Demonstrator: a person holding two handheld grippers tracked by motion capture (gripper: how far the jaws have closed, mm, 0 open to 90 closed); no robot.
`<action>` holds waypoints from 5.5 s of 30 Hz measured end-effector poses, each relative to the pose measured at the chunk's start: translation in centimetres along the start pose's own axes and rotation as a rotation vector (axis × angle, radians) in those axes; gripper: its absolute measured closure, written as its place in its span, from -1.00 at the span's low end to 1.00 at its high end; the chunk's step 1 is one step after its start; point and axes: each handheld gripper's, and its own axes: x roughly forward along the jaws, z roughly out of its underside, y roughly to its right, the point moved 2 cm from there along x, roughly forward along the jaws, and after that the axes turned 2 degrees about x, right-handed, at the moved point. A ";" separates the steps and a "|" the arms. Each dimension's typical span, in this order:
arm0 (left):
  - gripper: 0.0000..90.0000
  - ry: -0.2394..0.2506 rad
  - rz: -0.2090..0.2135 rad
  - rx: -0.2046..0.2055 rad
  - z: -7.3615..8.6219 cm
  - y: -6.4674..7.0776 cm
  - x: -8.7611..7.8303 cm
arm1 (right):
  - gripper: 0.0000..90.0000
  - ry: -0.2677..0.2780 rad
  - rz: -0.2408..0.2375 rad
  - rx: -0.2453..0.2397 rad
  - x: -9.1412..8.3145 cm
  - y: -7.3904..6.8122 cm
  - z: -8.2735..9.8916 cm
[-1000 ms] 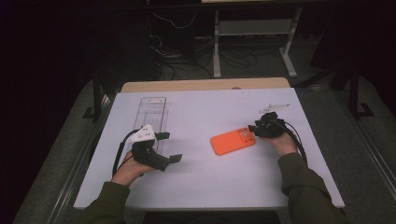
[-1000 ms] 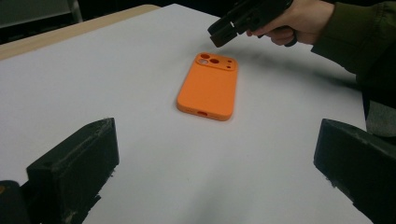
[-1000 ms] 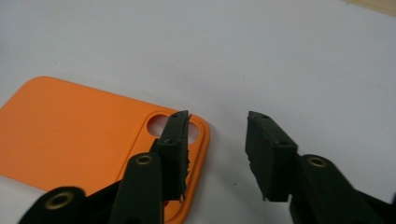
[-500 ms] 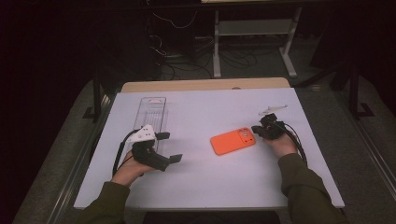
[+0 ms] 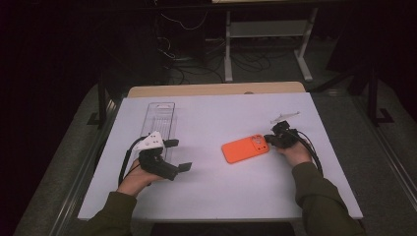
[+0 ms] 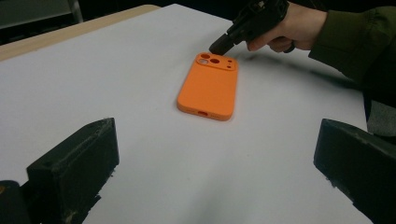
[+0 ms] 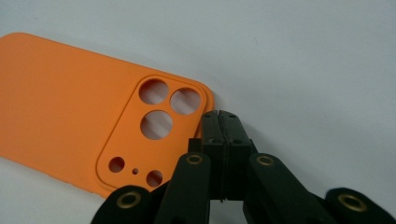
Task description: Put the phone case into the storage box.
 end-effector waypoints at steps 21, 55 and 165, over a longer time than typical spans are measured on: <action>-1.00 -0.007 0.005 0.004 0.0 0.0 0.1 | 0.97 0.010 -0.027 -0.071 0.7 -1.9 -0.5; -1.00 -0.006 0.011 -0.003 0.1 0.2 0.2 | 0.93 0.039 -0.093 -0.159 0.6 -5.5 -1.7; -1.00 0.016 0.052 0.017 -2.8 0.0 2.8 | -1.00 0.231 -0.144 -0.106 -7.1 -8.4 5.5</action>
